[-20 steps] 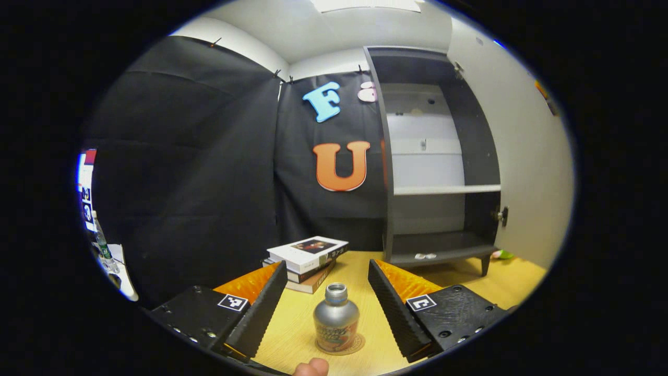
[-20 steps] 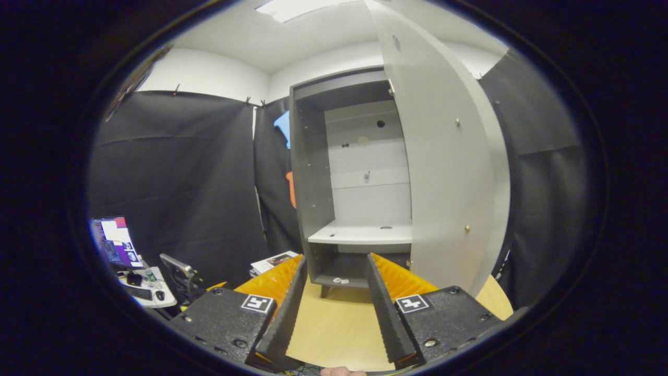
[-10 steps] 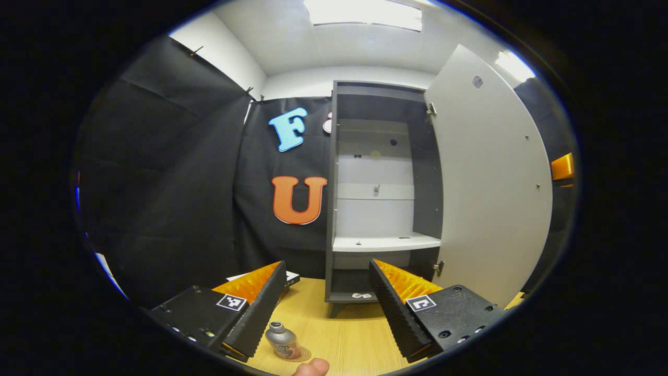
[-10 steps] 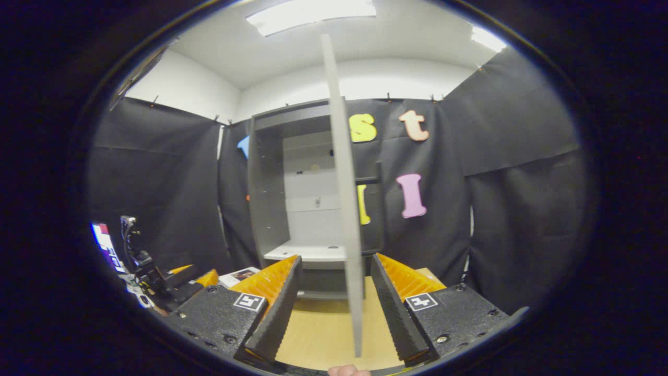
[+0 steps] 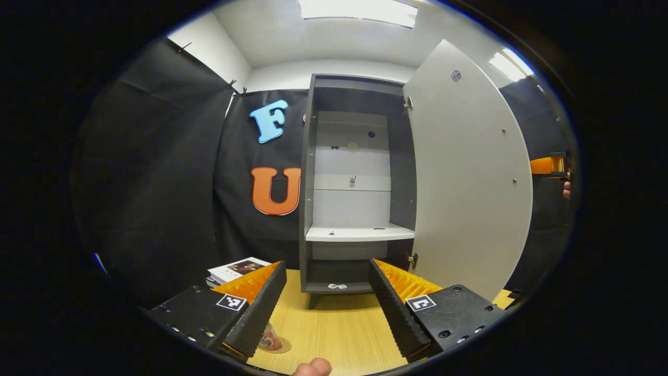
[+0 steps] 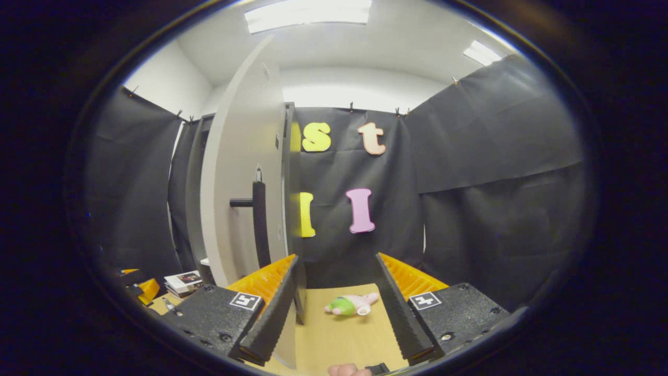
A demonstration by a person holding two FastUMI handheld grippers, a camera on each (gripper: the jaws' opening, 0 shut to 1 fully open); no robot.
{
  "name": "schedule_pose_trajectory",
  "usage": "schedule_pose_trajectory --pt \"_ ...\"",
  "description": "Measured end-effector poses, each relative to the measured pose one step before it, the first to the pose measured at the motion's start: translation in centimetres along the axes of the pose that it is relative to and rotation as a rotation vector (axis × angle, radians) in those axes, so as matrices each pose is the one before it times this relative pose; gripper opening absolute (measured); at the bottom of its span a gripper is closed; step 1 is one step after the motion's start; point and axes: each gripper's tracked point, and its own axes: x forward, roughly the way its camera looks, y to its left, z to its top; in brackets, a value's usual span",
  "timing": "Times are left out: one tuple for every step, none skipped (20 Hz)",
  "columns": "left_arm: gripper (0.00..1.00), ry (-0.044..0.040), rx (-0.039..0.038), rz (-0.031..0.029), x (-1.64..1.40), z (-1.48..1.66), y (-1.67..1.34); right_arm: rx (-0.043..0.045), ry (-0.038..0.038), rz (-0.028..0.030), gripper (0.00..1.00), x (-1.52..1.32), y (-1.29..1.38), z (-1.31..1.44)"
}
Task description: Open the cabinet door with the right hand, grasp the bottle in the cabinet with the left hand and place it on the coaster, then close the cabinet door with the right hand.
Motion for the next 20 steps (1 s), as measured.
schedule_pose_trajectory --pt "0.95 -0.00058 0.0103 0.00849 -0.22 -0.024 0.328 0.00829 0.00391 0.00778 0.88 0.587 0.302 -0.077" --pt "0.95 0.00184 0.01173 0.00764 -0.193 -0.009 0.138 0.00928 0.00387 0.01516 0.88 0.436 0.328 -0.051" --pt "0.95 -0.00102 0.00845 0.00162 -0.179 -0.09 0.038 0.00695 0.00675 0.01568 0.89 0.228 0.511 -0.095" --pt "0.95 -0.00549 0.00311 -0.00553 -0.232 0.03 -0.184 0.00462 -0.00723 0.00749 0.88 -0.003 0.318 0.149" --pt "0.95 -0.00271 -0.00227 -0.00428 -0.103 -0.007 -0.095 -0.01312 -0.00725 0.00222 0.88 -0.06 -0.117 0.227" --pt "0.95 0.00679 -0.0024 -0.004 -0.138 -0.225 -0.081 -0.0138 -0.00151 -0.0007 0.86 -0.054 -0.02 0.069" --pt "0.95 0.00981 0.00105 0.00107 -0.055 -0.351 -0.045 -0.00778 -0.00152 -0.00115 0.86 -0.09 0.059 0.072" --pt "0.95 0.00958 0.00332 0.00406 -0.013 -0.166 0.146 -0.0069 0.00367 0.00253 0.86 0.007 0.236 -0.017" --pt "0.95 0.00539 0.00063 0.0023 0.149 -0.04 0.026 0.00255 0.00374 0.00582 0.85 -0.046 0.356 0.013" --pt "0.95 -0.00028 -0.00321 -0.00203 0.105 0.017 -0.101 0.00678 0.00574 0.01237 0.85 0.048 0.731 -0.095" --pt "0.95 -0.00094 -0.00591 -0.00614 0.037 0.039 -0.186 0.01058 0.00272 0.02031 0.85 -0.068 1.371 -0.166" --pt "0.95 0.00013 -0.00694 -0.01019 -0.061 0.045 -0.211 0.0083 0.00761 0.02699 0.85 0.046 1.194 -0.257" --pt "0.95 -0.00403 -0.00558 -0.01155 -0.024 0.076 -0.131 0.00566 0.00267 0.02859 0.85 0.043 1.116 -0.167" --pt "0.95 -0.00469 -0.00123 -0.00407 -0.047 0.103 0.048 0.00194 0.00122 0.02599 0.81 0.16 1.254 -0.102" --pt "0.95 -0.00114 0.00231 0.00099 0.008 -0.036 0.212 0.00398 -0.0023 0.02576 0.85 0.027 1.426 -0.07" --pt "0.95 -0.00115 0.0038 0.00294 0.021 -0.007 0.185 0.00824 -0.00256 0.03023 0.85 0.408 1.628 -0.123" --pt "0.95 -0.00089 0.0042 0.00335 -0.067 -0.03 0.147 0.01272 -0.00137 0.03196 0.85 0.43 1.702 -0.307" --pt "0.95 0.00405 0.00503 0.00239 0.018 -0.289 0.275 0.01206 -0.00244 0.03003 0.85 0.678 1.555 -0.239" --pt "0.95 0.00282 0.00583 0.00365 -0.041 -0.127 0.266 0.00438 -0.00504 0.02395 0.85 0.725 1.3 -0.119" --pt "0.95 -0.00164 0.0064 0.00722 -0.032 -0.004 0.432 0.00009 -0.00139 0.024 0.85 0.83 1.321 -0.126"
